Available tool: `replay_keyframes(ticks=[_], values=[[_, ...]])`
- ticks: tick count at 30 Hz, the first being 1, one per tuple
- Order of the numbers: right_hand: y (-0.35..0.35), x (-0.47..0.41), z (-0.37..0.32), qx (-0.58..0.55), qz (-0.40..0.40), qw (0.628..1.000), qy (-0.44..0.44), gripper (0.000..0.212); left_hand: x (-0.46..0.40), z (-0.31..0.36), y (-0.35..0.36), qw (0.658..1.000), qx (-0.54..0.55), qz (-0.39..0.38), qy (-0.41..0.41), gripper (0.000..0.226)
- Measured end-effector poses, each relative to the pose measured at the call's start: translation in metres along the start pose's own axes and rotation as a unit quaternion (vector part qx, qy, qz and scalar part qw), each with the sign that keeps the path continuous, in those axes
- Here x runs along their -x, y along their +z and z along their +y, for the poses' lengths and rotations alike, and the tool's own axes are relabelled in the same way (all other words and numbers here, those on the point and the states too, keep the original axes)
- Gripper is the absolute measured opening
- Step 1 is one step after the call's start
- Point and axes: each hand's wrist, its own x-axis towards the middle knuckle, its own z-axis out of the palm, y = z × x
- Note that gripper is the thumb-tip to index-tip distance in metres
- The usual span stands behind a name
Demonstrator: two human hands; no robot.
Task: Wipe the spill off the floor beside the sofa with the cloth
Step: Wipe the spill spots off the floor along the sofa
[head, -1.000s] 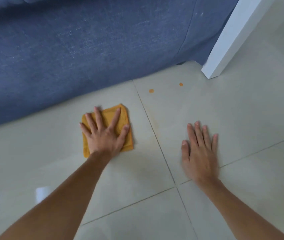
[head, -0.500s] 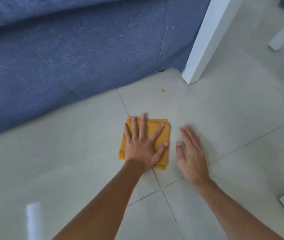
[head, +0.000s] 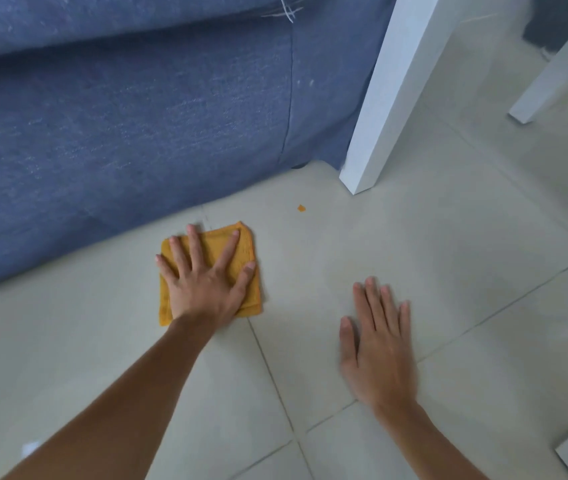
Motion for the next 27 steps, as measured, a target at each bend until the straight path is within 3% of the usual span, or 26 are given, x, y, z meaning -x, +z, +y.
replay_keyframes(ticks=[9, 15, 21, 27], values=[[0.004, -0.006, 0.003, -0.005, 0.044, 0.999, 0.001, 0.055, -0.092, 0.106, -0.002, 0.998, 0.005, -0.016, 0.066, 0.073], [-0.013, -0.009, 0.005, -0.179, 0.082, 0.979, 0.049, 0.056, -0.04, 0.149, 0.005, 0.987, 0.012, -0.023, 0.156, 0.07], [-0.031, -0.006, -0.01, -0.215, 0.053, 0.974, 0.038, 0.046, 0.06, 0.117, 0.012, 0.981, 0.048, -0.018, 0.186, 0.07], [-0.028, 0.043, -0.08, -0.209, 0.003, 0.977, -0.051, 0.046, 0.143, 0.023, 0.01, 0.993, 0.058, 0.012, 0.105, 0.069]])
